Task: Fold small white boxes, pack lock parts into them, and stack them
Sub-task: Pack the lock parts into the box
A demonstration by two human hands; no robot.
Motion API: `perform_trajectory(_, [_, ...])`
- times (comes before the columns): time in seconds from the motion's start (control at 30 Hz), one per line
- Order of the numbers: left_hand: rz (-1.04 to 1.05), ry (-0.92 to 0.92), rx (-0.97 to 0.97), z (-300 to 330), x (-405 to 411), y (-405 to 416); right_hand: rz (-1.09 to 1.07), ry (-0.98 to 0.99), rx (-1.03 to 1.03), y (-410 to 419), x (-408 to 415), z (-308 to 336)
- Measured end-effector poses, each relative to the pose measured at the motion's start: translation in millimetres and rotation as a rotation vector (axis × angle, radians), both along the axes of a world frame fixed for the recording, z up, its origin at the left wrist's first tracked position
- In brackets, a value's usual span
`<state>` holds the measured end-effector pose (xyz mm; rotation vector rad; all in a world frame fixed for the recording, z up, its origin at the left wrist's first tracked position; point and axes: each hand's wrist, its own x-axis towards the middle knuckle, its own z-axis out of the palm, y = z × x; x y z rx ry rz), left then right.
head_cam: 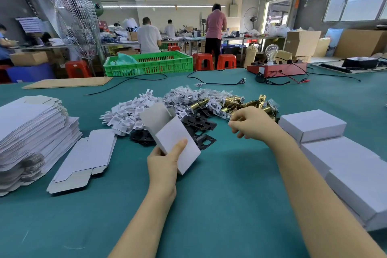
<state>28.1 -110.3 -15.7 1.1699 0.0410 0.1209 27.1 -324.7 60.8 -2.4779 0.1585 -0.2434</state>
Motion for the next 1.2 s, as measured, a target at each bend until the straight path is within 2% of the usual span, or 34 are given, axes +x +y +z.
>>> perform_trajectory(0.13, [-0.003,-0.037,0.144,-1,-2,-1,-0.057,-0.043,0.107,5,12,-8])
perform_trajectory(0.27, [0.049,0.021,0.061,0,0,2,-0.12,-0.114,0.188,30,41,-17])
perform_trajectory(0.4, [0.03,0.043,0.036,-2,3,4,-0.015,-0.128,-0.044,63,85,-20])
perform_trajectory(0.53, [-0.012,0.018,0.106,-3,4,1,0.114,-0.098,-0.297,78,126,-26])
perform_trajectory(0.67, [-0.029,0.022,0.164,-4,3,0,0.157,-0.075,-0.552,87,151,-32])
perform_trajectory(0.77, [-0.035,0.022,0.166,-4,3,1,0.181,0.004,-0.646,94,161,-34])
perform_trajectory(0.87, [-0.043,0.023,0.165,-3,3,1,0.194,0.102,-0.613,97,162,-36])
perform_trajectory(1.03, [-0.046,0.024,0.172,-3,3,1,0.133,0.134,-0.376,101,159,-39])
perform_trajectory(1.2, [-0.046,0.023,0.174,-3,3,1,0.127,0.136,-0.466,101,162,-43])
